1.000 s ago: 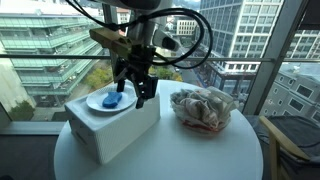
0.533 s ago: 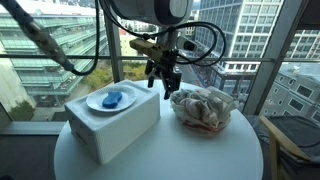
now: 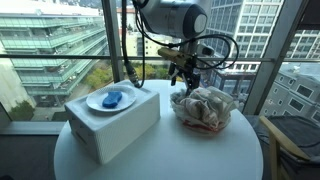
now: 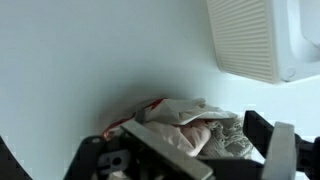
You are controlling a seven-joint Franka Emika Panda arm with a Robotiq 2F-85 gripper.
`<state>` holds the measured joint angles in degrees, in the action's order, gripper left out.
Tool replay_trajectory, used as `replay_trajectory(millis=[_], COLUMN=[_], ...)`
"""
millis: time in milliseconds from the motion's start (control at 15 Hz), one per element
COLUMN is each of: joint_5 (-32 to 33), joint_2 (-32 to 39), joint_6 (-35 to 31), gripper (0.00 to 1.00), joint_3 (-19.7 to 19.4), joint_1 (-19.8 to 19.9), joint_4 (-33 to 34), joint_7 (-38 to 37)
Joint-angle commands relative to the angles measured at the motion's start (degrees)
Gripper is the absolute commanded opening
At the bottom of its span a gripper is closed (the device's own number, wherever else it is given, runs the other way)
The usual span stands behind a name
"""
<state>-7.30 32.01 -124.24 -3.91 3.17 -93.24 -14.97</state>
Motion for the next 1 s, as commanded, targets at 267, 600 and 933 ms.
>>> replay_trajectory(millis=[267,600,933], joint_5=[1.45,0.95,-0.02], joint_2=[17.63,23.45,23.62], joint_6=[-6.4,-14.8,-18.14], gripper=[1.0,0.75,0.43], joint_3=[-2.23,-3.28,-3.06], joint_1=[-0.08,-0.23,0.27], joint_4=[16.87,21.27,19.18], joint_7=[-2.85,-4.91,-5.76])
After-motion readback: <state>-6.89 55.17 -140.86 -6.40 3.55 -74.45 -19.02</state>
